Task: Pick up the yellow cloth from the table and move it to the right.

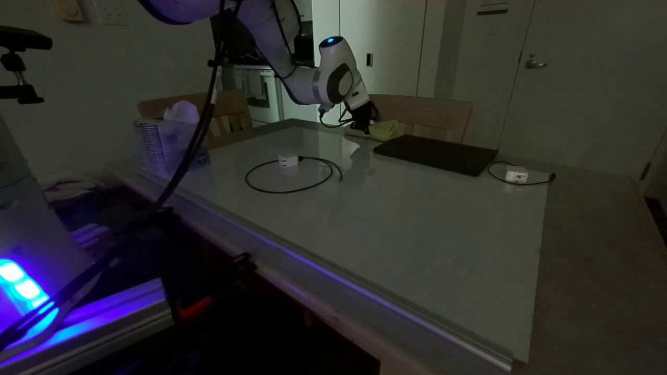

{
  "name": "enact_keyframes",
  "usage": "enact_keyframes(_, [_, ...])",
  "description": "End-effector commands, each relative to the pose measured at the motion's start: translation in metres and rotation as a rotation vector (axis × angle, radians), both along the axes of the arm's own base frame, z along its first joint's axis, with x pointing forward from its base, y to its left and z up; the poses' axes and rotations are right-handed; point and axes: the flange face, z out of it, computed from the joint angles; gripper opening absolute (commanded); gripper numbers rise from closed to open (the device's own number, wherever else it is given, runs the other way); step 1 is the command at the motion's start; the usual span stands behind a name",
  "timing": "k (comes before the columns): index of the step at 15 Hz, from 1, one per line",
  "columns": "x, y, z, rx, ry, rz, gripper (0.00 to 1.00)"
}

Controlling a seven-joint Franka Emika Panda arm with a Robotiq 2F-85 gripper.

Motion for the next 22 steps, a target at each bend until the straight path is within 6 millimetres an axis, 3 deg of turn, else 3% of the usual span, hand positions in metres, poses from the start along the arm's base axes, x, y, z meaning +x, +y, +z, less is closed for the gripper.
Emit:
enact_keyframes(1, [-0.002,0.011,0.012,-0.009,0.057,0.017,0.03])
enact_keyframes(10, [-0.021,0.071,0.042,-0.014,0.148,0.08,0.03])
enact_keyframes(17, [-0.05,0.114,0.042,0.012,0.199,0.092,0.03])
enact_keyframes(20, [-0.063,0.115,0.05,-0.032,0.197,0.173,0.03])
enact_keyframes(22, [-0.063,0.095,0.064,-0.06,0.163,0.202,0.03])
